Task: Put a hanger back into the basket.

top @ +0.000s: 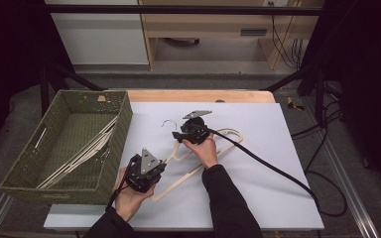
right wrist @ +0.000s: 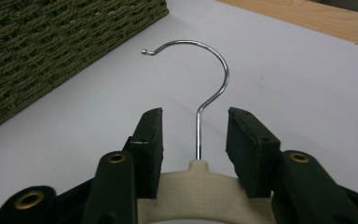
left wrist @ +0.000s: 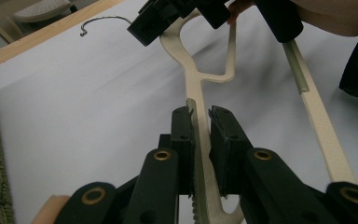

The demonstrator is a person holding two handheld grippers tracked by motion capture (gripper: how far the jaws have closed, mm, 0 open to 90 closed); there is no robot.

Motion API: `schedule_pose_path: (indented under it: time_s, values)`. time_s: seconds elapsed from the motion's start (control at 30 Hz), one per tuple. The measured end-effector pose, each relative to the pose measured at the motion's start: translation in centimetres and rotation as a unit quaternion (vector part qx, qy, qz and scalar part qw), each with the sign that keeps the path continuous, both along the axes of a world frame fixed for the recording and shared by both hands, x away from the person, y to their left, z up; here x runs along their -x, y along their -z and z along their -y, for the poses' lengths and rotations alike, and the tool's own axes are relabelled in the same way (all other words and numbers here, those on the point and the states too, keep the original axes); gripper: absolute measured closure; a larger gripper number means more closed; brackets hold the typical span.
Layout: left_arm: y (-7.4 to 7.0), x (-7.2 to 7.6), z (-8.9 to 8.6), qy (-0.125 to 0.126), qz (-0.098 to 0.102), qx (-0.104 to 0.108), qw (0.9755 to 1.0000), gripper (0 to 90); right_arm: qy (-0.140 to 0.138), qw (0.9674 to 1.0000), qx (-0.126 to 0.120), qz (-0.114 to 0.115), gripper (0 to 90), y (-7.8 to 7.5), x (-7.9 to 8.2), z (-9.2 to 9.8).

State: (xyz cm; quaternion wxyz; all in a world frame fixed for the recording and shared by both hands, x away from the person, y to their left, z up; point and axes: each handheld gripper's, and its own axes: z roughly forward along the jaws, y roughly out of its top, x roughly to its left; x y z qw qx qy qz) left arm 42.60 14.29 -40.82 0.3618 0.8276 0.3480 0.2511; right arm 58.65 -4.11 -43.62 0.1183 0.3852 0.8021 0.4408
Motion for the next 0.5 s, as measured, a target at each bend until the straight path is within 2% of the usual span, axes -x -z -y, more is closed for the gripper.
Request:
schedule_pose_path:
  time_s: [0.07,0.13,0.17,0.3,0.37,0.4,0.5]
  values:
    - [0.04,0.02,0.03,0.002,-0.002,-0.005,1.0,79.7,0.0,1.0,0.001,-0.004,63.0,0.08,-0.06,-0.15]
    - [0.15,0.04,0.18,0.0,-0.001,0.003,1.0,79.7,-0.004,0.9999,0.003,-0.01,68.4,0.17,-0.16,-0.15]
    - [0.12,0.04,0.14,0.003,-0.004,-0.002,1.0,79.7,-0.006,0.9999,0.003,-0.014,71.9,0.22,-0.22,-0.16]
    - [0.26,0.09,0.2,0.004,-0.004,-0.002,1.0,79.7,0.0,0.9998,0.008,-0.021,81.1,0.29,-0.29,-0.11]
    - [0.32,0.16,0.24,0.005,-0.004,-0.004,1.0,79.7,0.002,0.9997,0.011,-0.022,82.7,0.24,-0.32,-0.07]
    - [0.4,0.22,0.31,0.003,-0.003,0.002,1.0,79.7,0.002,0.9997,0.012,-0.023,82.9,0.19,-0.3,-0.06]
    - [0.46,0.28,0.29,0.007,-0.005,-0.003,1.0,79.7,0.002,0.9997,0.016,-0.02,83.3,0.06,-0.19,0.01]
